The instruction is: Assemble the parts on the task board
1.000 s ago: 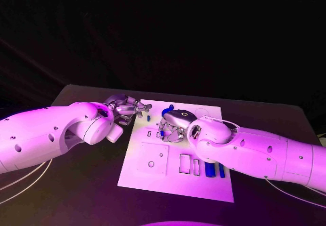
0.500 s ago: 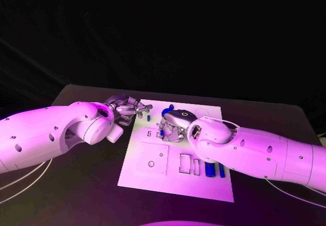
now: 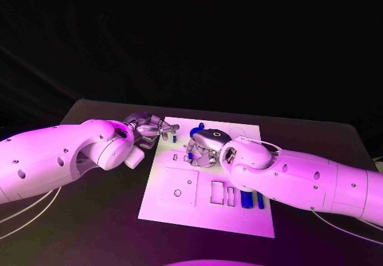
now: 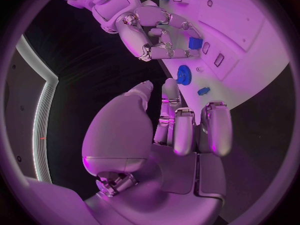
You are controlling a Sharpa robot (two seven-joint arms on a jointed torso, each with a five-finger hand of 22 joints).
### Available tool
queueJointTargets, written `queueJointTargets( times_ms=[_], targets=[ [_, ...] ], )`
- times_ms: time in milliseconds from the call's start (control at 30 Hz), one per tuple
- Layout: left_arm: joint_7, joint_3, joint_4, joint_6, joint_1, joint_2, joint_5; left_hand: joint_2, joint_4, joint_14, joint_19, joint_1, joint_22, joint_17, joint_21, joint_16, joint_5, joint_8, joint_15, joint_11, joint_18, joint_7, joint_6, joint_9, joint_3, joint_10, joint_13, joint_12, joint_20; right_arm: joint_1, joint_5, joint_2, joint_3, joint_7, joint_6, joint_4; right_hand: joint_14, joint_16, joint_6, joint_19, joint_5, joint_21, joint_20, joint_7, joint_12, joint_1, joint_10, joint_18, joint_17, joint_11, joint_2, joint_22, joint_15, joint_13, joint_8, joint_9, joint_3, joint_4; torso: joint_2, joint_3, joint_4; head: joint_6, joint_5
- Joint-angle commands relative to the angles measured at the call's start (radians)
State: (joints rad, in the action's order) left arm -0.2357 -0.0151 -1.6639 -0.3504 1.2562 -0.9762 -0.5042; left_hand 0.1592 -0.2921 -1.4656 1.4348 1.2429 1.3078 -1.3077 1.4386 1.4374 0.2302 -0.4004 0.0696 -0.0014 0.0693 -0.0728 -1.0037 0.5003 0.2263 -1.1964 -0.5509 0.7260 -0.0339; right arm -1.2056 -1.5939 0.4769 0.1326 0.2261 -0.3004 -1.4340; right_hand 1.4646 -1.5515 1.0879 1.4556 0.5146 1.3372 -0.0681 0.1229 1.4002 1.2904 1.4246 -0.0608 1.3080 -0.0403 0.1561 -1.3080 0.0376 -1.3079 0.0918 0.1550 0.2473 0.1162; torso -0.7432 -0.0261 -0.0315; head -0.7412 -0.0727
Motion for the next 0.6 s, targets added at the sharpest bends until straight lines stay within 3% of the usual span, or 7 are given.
queueJointTargets(
  times_ms=[33,600],
  targets=[
    [-0.005,0.001,0.000,0.024,0.001,0.002,-0.007,0.000,-0.001,-0.058,-0.003,-0.011,0.025,-0.108,-0.003,-0.003,-0.002,0.000,-0.007,0.000,-0.015,0.002,0.005,-0.001,-0.007,0.008,0.001,-0.005,-0.003,0.001,-0.014,-0.001,0.000,0.003,0.002,-0.002,0.094,0.005,-0.009,-0.002,-0.008,-0.006,-0.009,0.002,-0.009,0.001,-0.009,0.008,0.214,-0.002,0.011,-0.142,-0.010,-0.078,-0.005,-0.002,0.001,0.003,0.000,-0.0001,0.0002,0.000,0.000],
    [-0.010,0.001,0.001,0.034,0.001,0.000,-0.014,0.000,-0.001,-0.058,-0.003,-0.012,0.025,-0.109,-0.003,-0.002,-0.002,0.000,-0.007,0.000,-0.015,0.001,0.006,-0.001,-0.008,0.009,0.001,-0.005,-0.004,0.001,-0.016,-0.001,0.000,0.006,0.001,-0.004,0.090,0.013,-0.029,-0.013,-0.039,-0.030,-0.016,0.011,-0.034,-0.005,-0.036,0.003,0.200,-0.010,0.023,-0.132,-0.017,-0.053,-0.014,-0.004,-0.003,0.004,0.000,0.0003,-0.0004,0.000,0.000]
  ],
)
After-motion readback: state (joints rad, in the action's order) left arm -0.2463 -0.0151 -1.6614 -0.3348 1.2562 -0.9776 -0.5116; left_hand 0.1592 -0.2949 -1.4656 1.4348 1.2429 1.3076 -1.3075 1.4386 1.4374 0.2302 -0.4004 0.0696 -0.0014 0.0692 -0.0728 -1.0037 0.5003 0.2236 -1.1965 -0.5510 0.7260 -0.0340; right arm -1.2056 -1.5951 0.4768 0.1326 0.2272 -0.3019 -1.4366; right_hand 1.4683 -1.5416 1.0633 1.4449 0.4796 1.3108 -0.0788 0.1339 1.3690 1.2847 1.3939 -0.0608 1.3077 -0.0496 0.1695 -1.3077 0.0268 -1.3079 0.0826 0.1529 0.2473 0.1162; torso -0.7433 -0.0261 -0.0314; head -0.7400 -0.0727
